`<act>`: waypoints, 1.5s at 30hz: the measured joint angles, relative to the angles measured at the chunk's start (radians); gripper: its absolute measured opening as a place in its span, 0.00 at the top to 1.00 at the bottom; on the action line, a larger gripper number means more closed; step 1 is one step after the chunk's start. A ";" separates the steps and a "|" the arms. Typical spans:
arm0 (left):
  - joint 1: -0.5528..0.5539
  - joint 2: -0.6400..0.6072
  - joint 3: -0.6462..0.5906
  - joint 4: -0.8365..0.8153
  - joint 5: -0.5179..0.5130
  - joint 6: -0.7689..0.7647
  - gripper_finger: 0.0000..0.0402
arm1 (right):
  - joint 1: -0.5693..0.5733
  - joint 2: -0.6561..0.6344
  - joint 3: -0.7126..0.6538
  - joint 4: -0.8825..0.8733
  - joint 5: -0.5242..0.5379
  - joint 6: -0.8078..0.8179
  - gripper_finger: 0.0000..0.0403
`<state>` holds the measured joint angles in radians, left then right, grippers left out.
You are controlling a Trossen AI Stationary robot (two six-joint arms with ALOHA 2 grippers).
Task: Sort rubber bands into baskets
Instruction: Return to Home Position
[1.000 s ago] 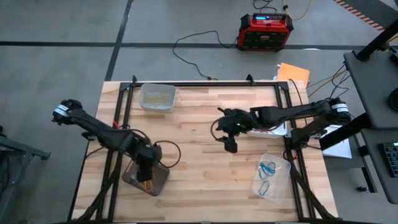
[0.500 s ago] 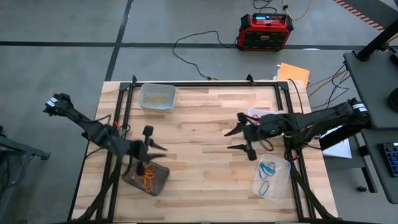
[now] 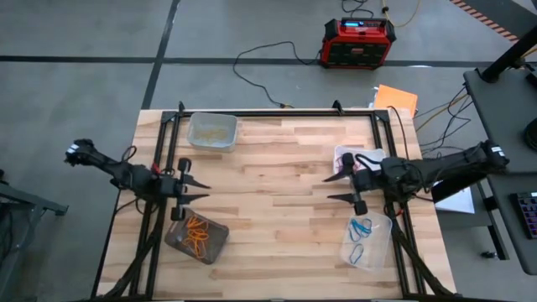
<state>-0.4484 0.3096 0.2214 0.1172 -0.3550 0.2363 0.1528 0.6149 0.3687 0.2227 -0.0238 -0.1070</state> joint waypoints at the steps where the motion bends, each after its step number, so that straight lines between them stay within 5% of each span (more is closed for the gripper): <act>1: 0.002 -0.032 -0.023 0.015 0.000 0.012 0.81 | 0.000 -0.025 -0.019 0.009 0.000 -0.001 0.45; 6: 0.057 -0.172 -0.111 0.066 0.005 0.051 0.81 | 0.000 -0.154 -0.105 0.030 0.001 -0.017 0.45; 11: 0.135 -0.305 -0.125 -0.066 0.032 0.056 0.81 | 0.000 -0.321 -0.179 0.019 0.000 -0.040 0.45; 20: 0.224 -0.308 -0.139 -0.092 0.079 0.053 0.81 | -0.003 -0.614 -0.238 -0.161 0.029 -0.059 0.45; 28: 0.224 -0.279 -0.206 -0.053 0.050 -0.033 0.81 | -0.003 -0.589 -0.317 -0.167 0.104 -0.069 0.45; 33: 0.224 -0.248 -0.208 -0.052 0.051 -0.044 0.81 | -0.003 -0.608 -0.356 -0.112 -0.028 -0.079 0.48; 45: 0.224 -0.212 -0.208 -0.051 0.051 -0.047 0.81 | -0.003 -0.588 -0.356 -0.104 -0.019 0.025 0.61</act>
<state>-0.2241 0.0981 0.0135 0.0666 -0.3042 0.1894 0.1501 0.0271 0.0124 0.1188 -0.0427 -0.0820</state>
